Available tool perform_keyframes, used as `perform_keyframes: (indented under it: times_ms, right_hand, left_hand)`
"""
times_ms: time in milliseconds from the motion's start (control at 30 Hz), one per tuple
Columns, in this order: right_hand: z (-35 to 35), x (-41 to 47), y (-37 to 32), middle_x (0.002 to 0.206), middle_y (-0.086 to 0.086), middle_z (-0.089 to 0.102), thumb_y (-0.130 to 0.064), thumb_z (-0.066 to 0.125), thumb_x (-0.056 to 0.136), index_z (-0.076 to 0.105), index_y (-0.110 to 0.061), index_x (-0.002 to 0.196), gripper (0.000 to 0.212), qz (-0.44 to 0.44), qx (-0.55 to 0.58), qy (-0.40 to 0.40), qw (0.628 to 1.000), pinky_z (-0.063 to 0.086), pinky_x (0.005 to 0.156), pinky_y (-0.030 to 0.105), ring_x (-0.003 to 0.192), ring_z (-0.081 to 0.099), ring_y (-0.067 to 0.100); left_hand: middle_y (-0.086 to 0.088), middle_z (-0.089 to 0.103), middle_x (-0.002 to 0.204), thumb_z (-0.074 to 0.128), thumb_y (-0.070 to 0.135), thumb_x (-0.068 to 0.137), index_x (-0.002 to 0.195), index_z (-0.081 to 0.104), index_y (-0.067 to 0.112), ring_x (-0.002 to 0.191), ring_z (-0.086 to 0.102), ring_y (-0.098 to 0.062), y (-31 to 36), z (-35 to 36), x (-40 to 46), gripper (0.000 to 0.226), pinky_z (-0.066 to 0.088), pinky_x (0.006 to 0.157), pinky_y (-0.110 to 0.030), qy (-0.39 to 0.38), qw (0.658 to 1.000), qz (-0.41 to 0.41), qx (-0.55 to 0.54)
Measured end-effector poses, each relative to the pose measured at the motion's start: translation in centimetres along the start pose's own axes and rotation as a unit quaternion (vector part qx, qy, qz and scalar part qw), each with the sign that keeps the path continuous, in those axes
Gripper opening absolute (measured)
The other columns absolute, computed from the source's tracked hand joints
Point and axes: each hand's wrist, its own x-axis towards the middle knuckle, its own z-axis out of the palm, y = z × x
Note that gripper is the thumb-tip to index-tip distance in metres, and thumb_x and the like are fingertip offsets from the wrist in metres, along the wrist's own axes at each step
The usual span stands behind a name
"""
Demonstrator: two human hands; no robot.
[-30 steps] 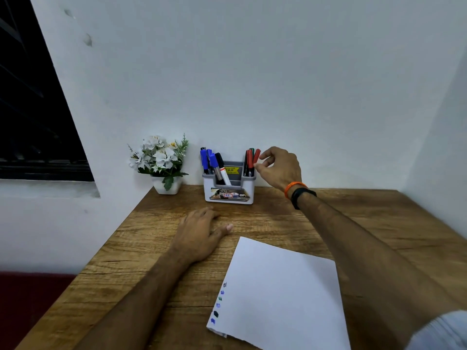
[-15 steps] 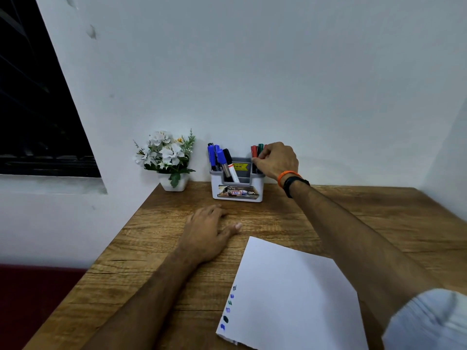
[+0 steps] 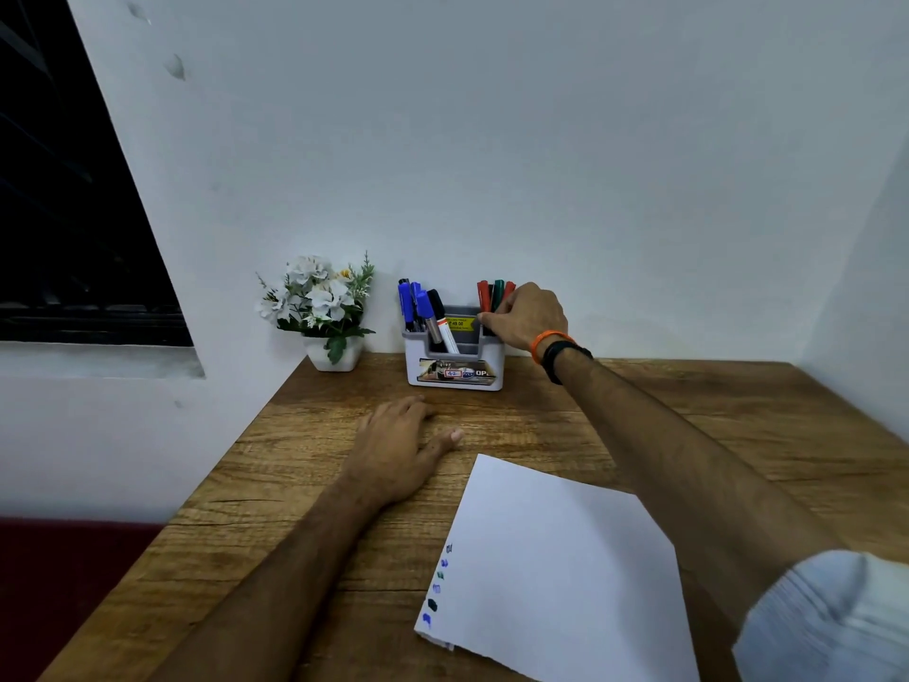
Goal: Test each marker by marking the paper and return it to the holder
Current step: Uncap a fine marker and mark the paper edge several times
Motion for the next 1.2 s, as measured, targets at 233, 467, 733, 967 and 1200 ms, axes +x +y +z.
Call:
perform_keyframes:
  times_ms: [233,467,733,967,1200]
  right_hand:
    - [-3.6,-2.6,-2.2,0.077,-0.009,0.070,-0.036,0.069,0.086,0.073,-0.017,0.081,0.021,-0.100,0.208,0.176,0.957,0.053,0.075,0.026,0.075,0.065,0.007]
    - [-4.8,-8.1,-3.4,0.088,0.009,0.077,-0.018,0.065,0.093,0.070,-0.004,0.096,0.015,-0.007,0.458,-0.044,0.888,0.054,0.066,0.023,0.074,0.074,0.011]
    - [-2.8,-14.7,0.2,0.068,0.001,0.064,-0.022,0.061,0.097,0.073,-0.010,0.086,0.020,-0.001,0.366,-0.200,0.909,0.039,0.044,0.017,0.046,0.049,0.008]
    - [-3.8,-15.5,2.2,0.066,0.001,0.070,-0.021,0.073,0.087,0.074,-0.001,0.096,0.022,-0.029,0.333,-0.245,0.910,0.041,0.046,0.014,0.047,0.054,0.004]
    - [-3.6,-14.4,4.0,0.074,0.006,0.068,-0.021,0.080,0.072,0.076,-0.008,0.093,0.025,0.006,0.507,-0.187,0.842,0.049,0.053,0.018,0.061,0.060,0.011]
  left_hand:
    - [0.001,0.039,0.151,0.038,0.065,0.091,0.139,0.046,0.025,0.139,0.032,-0.018,0.0,-0.1,0.0,0.063,0.024,0.114,-0.042,-0.002,1.000,0.003,0.001]
    - [-0.001,0.044,0.148,0.043,0.061,0.092,0.137,0.049,0.022,0.135,0.037,-0.019,0.2,-0.5,-0.2,0.060,0.030,0.113,-0.043,-0.007,1.000,0.007,-0.014]
    - [0.002,0.064,0.123,0.067,0.043,0.081,0.124,0.058,0.017,0.113,0.061,-0.014,1.5,-2.5,-1.0,0.052,0.052,0.095,-0.034,0.040,0.919,0.016,-0.391]
    - [-0.009,0.071,0.084,0.074,0.024,0.073,0.099,0.070,0.004,0.070,0.067,-0.013,2.5,-3.3,-1.5,0.033,0.056,0.061,-0.024,0.021,0.888,0.064,-0.455]
    - [-0.011,0.072,0.083,0.071,0.023,0.078,0.097,0.069,0.004,0.067,0.065,-0.017,2.6,-3.5,-1.7,0.027,0.056,0.062,-0.030,-0.019,0.900,0.043,-0.433]
